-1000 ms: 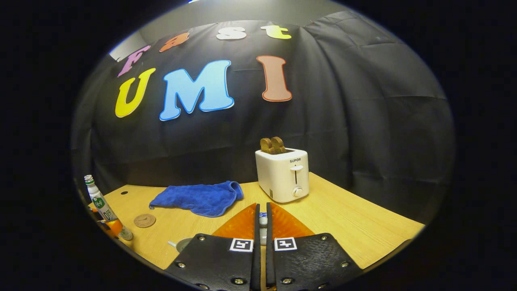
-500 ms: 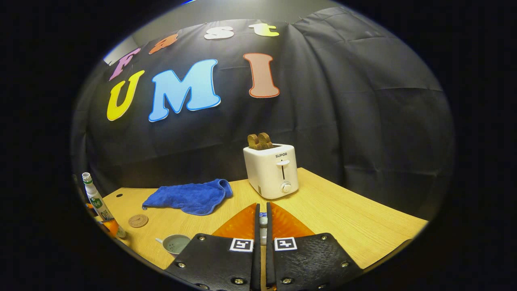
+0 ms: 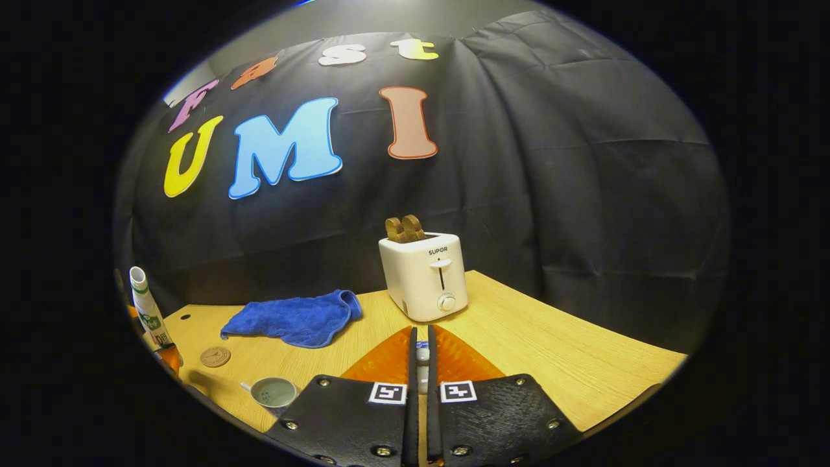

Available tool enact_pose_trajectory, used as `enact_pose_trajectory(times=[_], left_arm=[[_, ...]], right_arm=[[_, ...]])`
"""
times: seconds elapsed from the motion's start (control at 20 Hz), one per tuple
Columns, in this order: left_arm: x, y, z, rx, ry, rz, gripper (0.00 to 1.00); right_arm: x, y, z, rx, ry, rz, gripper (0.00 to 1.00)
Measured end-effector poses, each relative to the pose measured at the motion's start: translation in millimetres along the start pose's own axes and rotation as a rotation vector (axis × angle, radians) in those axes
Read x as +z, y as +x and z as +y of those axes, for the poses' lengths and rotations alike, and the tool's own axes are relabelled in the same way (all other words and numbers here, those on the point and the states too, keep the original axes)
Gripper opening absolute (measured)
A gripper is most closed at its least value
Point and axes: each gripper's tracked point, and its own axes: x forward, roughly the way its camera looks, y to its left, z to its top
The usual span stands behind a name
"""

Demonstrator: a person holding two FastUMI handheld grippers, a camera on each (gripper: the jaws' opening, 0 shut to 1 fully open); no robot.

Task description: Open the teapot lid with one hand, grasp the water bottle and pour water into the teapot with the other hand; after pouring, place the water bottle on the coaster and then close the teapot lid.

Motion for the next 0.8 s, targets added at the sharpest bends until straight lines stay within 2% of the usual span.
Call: enact_pose_trajectory(times=[0.1,0.2,0.25,0.35,0.4,0.45,0.5,0.8], left_arm=[[8.5,1.0,-5.6,0.005,0.074,-0.002,0.91],[17.3,0.8,-11.7,0.012,0.149,-0.015,0.85],[22.2,0.7,-15.0,0.015,0.184,-0.024,0.91],[30.5,1.3,-22.3,0.018,0.247,-0.04,0.91],[33.3,1.8,-25.8,0.017,0.276,-0.043,0.78],[37.4,1.6,-28.9,0.018,0.304,-0.048,0.78],[40.8,3.1,-30.1,0.023,0.335,-0.052,0.91],[62.5,4.8,-34.6,0.082,0.544,-0.103,0.91]], right_arm=[[-1.1,1.1,-0.6,-0.001,0.002,0.003,0.05],[-1.0,2.1,-2.1,-0.005,0.004,0.004,0.05],[-1.2,2.4,-3.0,-0.007,0.009,0.006,0.05],[0.1,2.1,-6.1,-0.011,0.018,0.003,0.05],[-0.1,2.2,-7.3,-0.014,0.02,0.002,0.05],[0.5,1.8,-7.6,-0.014,0.024,0.002,0.05],[-0.2,1.7,-7.6,-0.013,0.028,0.003,0.05],[-1.7,3.5,-7.3,-0.004,0.038,0.01,0.05]])
